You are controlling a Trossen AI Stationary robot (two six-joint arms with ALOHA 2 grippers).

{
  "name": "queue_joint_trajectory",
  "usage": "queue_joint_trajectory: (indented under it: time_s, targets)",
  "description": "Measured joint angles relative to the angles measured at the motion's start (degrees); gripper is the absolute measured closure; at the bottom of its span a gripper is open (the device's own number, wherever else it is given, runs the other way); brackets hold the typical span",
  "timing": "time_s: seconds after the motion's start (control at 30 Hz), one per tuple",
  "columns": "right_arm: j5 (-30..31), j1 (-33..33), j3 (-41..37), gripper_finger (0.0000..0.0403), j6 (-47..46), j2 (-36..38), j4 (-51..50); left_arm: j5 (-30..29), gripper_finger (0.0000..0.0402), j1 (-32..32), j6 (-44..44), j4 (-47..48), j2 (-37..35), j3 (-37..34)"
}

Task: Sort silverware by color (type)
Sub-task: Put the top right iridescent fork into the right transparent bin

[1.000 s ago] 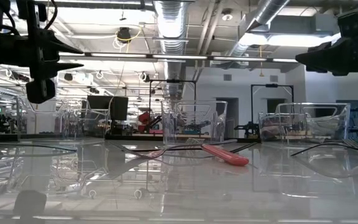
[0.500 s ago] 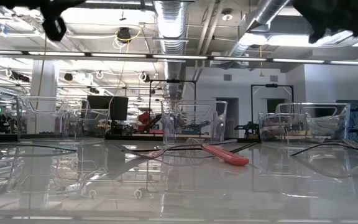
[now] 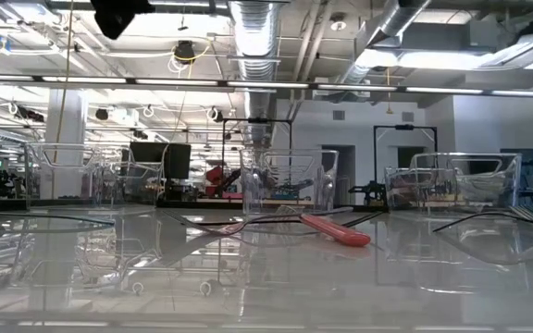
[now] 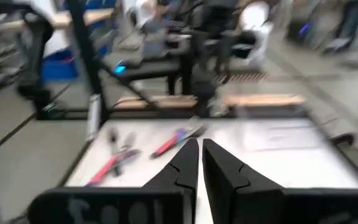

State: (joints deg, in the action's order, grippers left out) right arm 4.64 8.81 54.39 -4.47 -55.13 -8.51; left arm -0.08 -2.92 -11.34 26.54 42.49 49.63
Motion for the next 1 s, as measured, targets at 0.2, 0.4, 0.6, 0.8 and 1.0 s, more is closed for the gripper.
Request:
queue_joint_trajectory:
  time_s: [0.2, 0.4, 0.6, 0.8, 1.0]
  targets:
    - [0.0, 5.5, 14.1, 0.0354, -7.5, -12.8, -10.9, 5.6, 0.0313, 0.0, 4.1, 0.0, 4.5, 0.0]
    - [-0.1, 8.5, 21.9, 0.0354, -15.8, -22.2, -14.2, 6.8, 0.0313, 0.0, 5.4, 0.0, 8.2, 0.0]
    - [-0.7, 10.3, 24.2, 0.0354, -20.9, -29.7, -15.4, 7.8, 0.0313, 0.8, 6.4, -0.1, 12.2, 0.0]
    - [-7.7, 10.2, 24.2, 0.0354, -22.3, -34.5, -19.3, 7.9, 0.0313, 3.0, 9.0, -0.3, 15.8, 0.0]
    - [-12.0, 10.3, 24.2, 0.0354, -27.8, -37.3, -31.1, 7.6, 0.0313, 4.8, 9.3, -0.8, 20.3, 0.0]
